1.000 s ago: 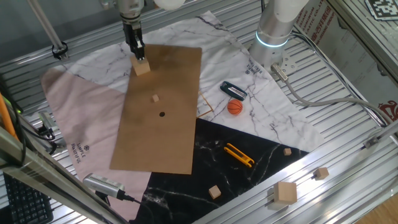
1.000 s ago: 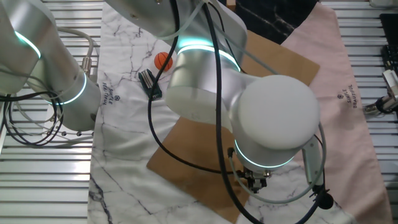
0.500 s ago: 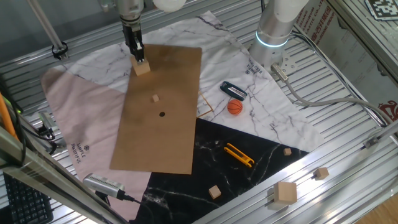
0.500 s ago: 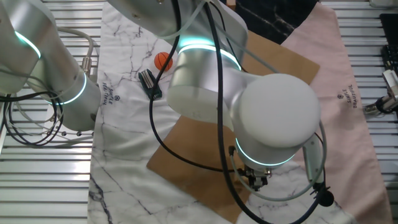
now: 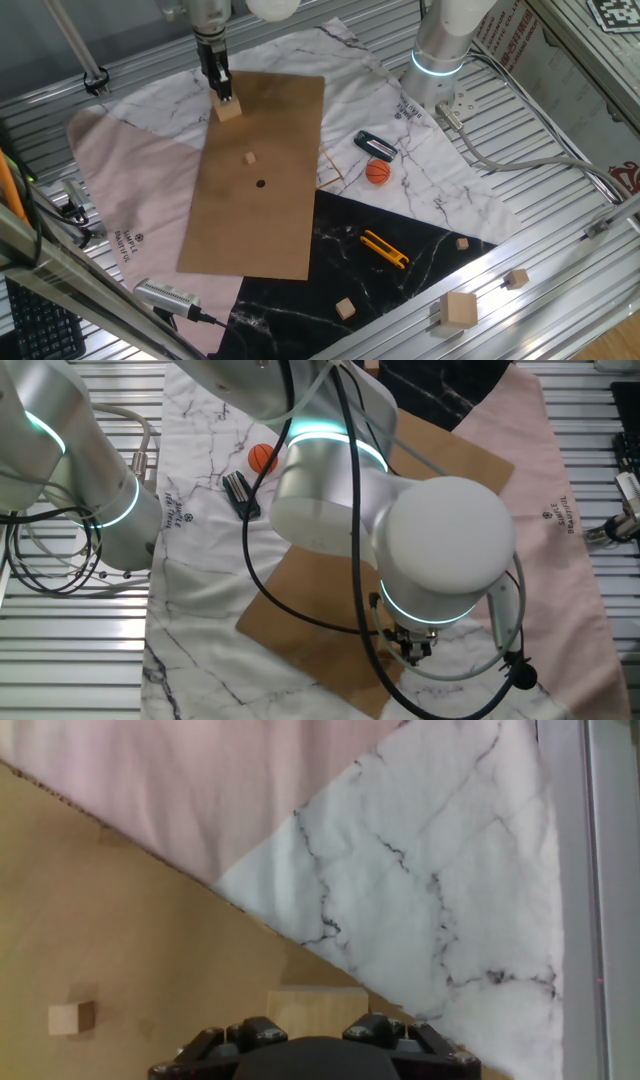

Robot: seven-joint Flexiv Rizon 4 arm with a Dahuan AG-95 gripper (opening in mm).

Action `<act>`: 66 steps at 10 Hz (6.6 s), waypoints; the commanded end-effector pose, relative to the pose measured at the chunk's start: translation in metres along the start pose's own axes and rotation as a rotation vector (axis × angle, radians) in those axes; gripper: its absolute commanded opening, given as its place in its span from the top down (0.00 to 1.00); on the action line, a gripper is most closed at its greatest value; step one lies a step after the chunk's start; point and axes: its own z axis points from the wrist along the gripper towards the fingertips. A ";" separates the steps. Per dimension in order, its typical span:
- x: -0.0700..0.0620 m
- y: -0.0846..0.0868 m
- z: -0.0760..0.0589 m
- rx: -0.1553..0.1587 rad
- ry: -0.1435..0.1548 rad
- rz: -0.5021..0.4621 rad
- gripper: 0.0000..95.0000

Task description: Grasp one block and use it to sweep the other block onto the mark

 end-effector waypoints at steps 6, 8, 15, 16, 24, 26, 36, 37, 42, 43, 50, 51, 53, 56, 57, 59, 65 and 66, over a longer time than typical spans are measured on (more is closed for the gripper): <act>0.000 0.000 0.001 -0.019 0.006 0.019 0.40; 0.000 0.000 0.001 -0.019 0.006 0.021 0.40; 0.000 0.000 0.004 -0.027 0.006 0.020 0.20; 0.000 0.000 0.005 -0.027 0.007 0.020 0.20; 0.002 -0.001 0.014 -0.029 0.008 0.018 0.20; 0.003 0.000 0.015 -0.029 0.015 0.012 0.20; 0.005 0.000 0.022 -0.029 0.043 0.012 0.40; 0.005 0.000 0.022 -0.031 0.043 0.013 0.40; 0.006 0.000 0.024 -0.033 0.042 0.025 0.60; 0.006 0.000 0.024 -0.033 0.044 0.032 0.80; 0.006 0.000 0.024 -0.028 0.031 0.040 1.00; 0.006 0.000 0.023 -0.022 0.030 0.036 1.00; 0.006 0.000 0.023 -0.023 0.026 0.034 1.00; 0.006 0.000 0.021 -0.025 0.020 0.031 1.00; 0.006 0.000 0.020 -0.025 0.019 0.031 1.00; 0.006 0.000 0.019 -0.029 0.017 0.031 1.00; 0.000 0.013 0.016 -0.023 0.018 0.013 1.00; -0.002 0.017 0.015 -0.025 0.019 0.009 1.00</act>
